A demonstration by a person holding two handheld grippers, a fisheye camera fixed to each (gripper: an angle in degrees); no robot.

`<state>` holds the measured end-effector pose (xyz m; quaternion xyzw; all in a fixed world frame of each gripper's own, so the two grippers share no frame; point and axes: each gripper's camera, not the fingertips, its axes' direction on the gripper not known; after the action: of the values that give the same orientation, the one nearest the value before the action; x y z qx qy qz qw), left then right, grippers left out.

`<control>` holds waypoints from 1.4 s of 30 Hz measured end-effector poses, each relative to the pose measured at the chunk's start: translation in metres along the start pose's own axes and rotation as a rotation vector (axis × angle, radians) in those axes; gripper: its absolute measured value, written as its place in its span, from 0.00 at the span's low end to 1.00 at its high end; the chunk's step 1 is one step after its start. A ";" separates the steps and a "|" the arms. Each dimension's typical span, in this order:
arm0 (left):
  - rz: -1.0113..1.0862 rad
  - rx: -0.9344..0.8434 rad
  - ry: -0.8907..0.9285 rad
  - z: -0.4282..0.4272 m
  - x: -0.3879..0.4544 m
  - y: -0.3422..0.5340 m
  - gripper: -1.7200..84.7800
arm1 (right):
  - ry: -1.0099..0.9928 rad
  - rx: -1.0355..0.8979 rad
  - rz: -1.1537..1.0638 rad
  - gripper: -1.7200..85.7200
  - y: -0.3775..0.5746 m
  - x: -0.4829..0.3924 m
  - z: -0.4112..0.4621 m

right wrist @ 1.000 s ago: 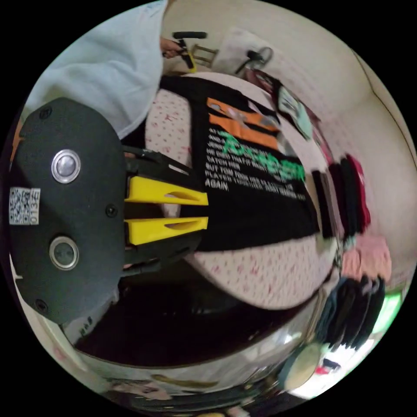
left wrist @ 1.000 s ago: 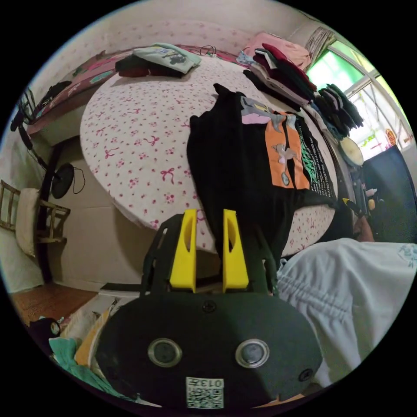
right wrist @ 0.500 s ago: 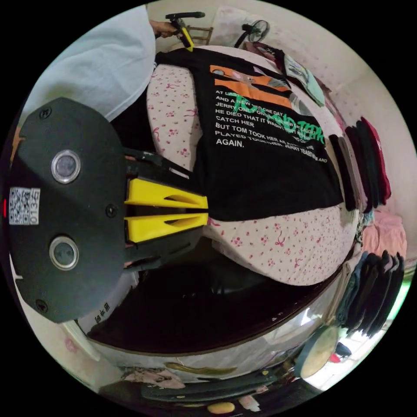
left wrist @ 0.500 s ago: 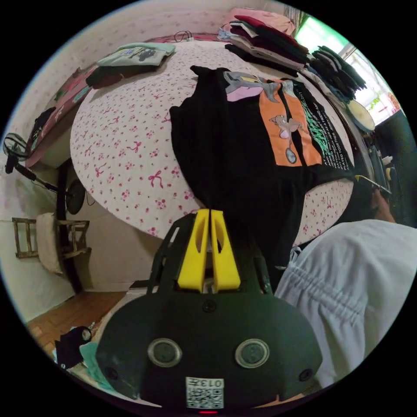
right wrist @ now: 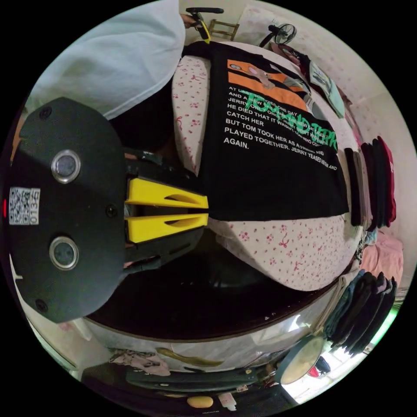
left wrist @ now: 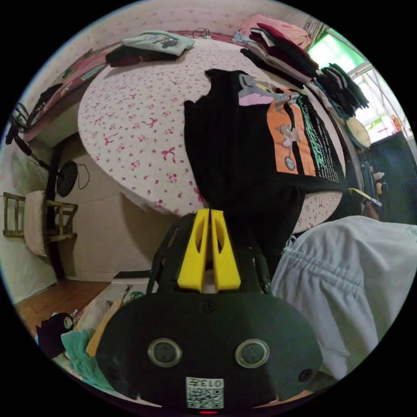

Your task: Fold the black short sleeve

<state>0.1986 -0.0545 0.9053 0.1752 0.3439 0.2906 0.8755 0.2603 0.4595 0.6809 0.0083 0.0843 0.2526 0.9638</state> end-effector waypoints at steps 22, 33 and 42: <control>0.315 -0.058 -0.063 0.113 0.092 -0.357 0.14 | -0.143 0.026 -0.213 0.15 -0.398 -0.075 0.065; 0.411 0.046 -0.164 0.105 0.138 -0.325 0.03 | -0.117 -0.035 -0.219 0.02 -0.423 -0.081 0.092; 0.612 0.322 0.239 -0.026 0.158 -0.170 0.03 | -0.183 0.291 -0.198 0.03 -0.286 -0.004 -0.022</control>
<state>0.3400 -0.0835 0.7218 0.3705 0.4168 0.4998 0.6627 0.3918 0.2075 0.6429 0.1620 0.0325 0.1398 0.9763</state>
